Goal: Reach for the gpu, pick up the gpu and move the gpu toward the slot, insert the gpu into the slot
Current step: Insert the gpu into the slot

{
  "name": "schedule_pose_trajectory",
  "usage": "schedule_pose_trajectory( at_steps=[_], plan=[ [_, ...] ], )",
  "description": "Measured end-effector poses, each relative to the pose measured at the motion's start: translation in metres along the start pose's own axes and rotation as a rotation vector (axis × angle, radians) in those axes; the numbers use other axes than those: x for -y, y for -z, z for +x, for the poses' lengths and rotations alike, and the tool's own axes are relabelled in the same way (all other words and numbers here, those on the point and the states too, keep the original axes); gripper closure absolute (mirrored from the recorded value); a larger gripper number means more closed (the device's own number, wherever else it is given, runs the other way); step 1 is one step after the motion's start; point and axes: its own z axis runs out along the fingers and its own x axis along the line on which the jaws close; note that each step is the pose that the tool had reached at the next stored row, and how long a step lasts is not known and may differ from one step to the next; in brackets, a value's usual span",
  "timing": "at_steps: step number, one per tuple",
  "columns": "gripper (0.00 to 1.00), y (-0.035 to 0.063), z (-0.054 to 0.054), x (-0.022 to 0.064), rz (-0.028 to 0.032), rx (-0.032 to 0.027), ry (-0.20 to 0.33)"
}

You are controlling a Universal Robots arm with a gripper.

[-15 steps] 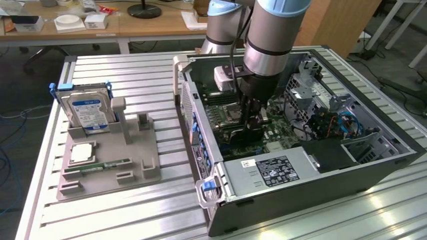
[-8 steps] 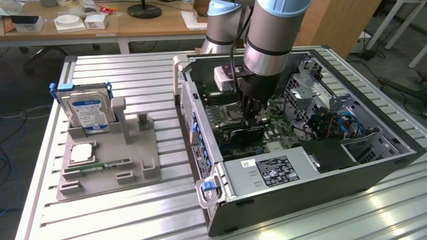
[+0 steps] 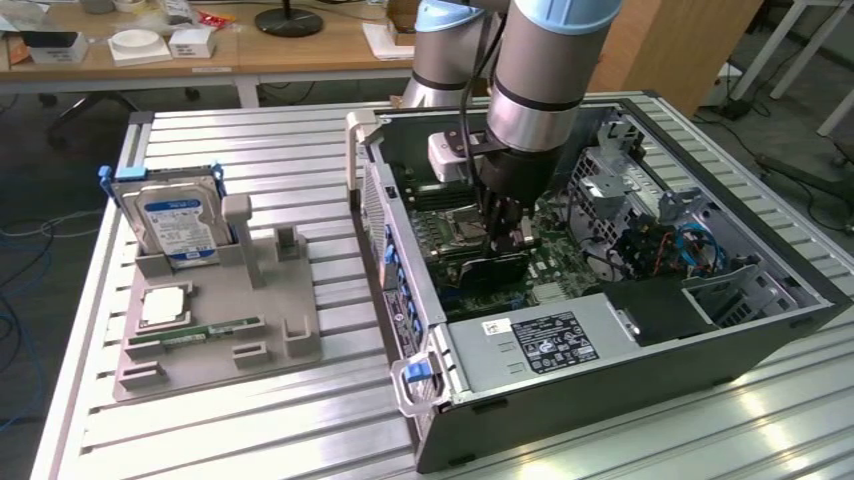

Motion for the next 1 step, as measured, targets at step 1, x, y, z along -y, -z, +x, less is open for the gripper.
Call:
schedule_pose_trajectory(
  at_steps=[1],
  plan=[
    [0.9,0.0,0.0,0.0,0.0,0.0001,0.0]
  ],
)
